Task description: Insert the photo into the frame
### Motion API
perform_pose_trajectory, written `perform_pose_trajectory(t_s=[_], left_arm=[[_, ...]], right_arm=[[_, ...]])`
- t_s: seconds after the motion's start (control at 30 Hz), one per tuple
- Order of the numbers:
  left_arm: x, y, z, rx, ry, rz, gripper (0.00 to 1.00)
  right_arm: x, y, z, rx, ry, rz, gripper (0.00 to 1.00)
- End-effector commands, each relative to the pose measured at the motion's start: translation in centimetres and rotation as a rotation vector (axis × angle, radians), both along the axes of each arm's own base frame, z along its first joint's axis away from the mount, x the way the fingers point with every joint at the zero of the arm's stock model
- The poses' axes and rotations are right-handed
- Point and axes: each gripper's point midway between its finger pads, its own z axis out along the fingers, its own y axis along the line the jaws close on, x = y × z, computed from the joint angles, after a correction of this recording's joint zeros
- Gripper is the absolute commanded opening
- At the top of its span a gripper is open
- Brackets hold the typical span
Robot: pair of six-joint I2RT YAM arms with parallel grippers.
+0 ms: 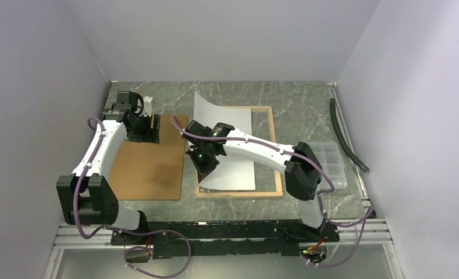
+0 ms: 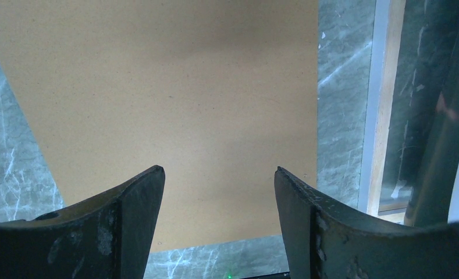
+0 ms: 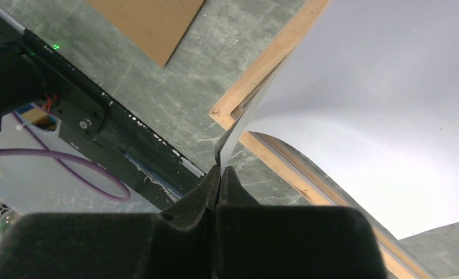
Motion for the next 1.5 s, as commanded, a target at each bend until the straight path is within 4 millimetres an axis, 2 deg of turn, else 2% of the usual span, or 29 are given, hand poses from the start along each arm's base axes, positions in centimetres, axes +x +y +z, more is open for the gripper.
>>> perform_pose_trajectory(t_s=[0.0, 0.07, 0.2, 0.4, 0.57, 0.73, 0.93, 1.0, 1.1, 1.27, 1.3, 1.4, 1.47], left_arm=[[0.9, -0.5, 2.5, -0.018, -0.099, -0.024, 0.74], [1.0, -0.5, 2.5, -0.020, -0.102, -0.025, 0.74], [1.0, -0.7, 2.4, -0.029, -0.100, -0.021, 0.74], [1.1, -0.8, 2.3, -0.036, -0.099, -0.022, 0.75], [1.2, -0.8, 2.2, -0.030, -0.094, -0.025, 0.74], [1.2, -0.7, 2.5, -0.021, -0.105, -0.028, 0.75], [1.2, -0.8, 2.8, -0.021, -0.114, -0.032, 0.75], [1.2, -0.8, 2.8, -0.023, -0.111, -0.031, 0.75], [1.1, -0.8, 2.8, -0.023, -0.106, -0.033, 0.75], [1.3, -0.7, 2.6, -0.017, -0.101, -0.039, 0.76], [1.5, -0.8, 2.5, -0.020, -0.099, -0.041, 0.77], [2.0, -1.3, 1.7, -0.042, -0.082, -0.048, 0.77], [2.7, -1.7, 1.0, -0.052, -0.068, -0.057, 0.77]], right_arm=[[0.5, -1.0, -0.6, -0.041, -0.033, -0.087, 0.00], [0.7, -2.0, -0.6, -0.062, -0.048, -0.108, 0.00], [-0.1, -2.7, -0.9, -0.066, -0.034, -0.067, 0.00], [0.3, -3.8, -1.1, -0.084, -0.044, -0.113, 0.00], [0.4, -3.2, -1.5, -0.062, -0.029, -0.182, 0.00], [0.7, -3.5, -1.6, -0.062, -0.038, -0.261, 0.00], [-0.3, -2.0, -1.4, -0.021, 0.001, -0.258, 0.00], [-0.5, -1.0, -1.1, 0.004, 0.013, -0.259, 0.09], [-0.2, -0.1, 0.1, 0.051, 0.006, -0.279, 0.47], [1.1, -0.1, 2.5, 0.071, -0.048, -0.274, 0.83], [1.4, -0.3, 3.0, 0.076, -0.057, -0.274, 0.89], [3.2, -0.9, 5.3, 0.128, -0.102, -0.290, 0.91], [5.9, -2.5, 6.7, 0.147, -0.150, -0.340, 0.91]])
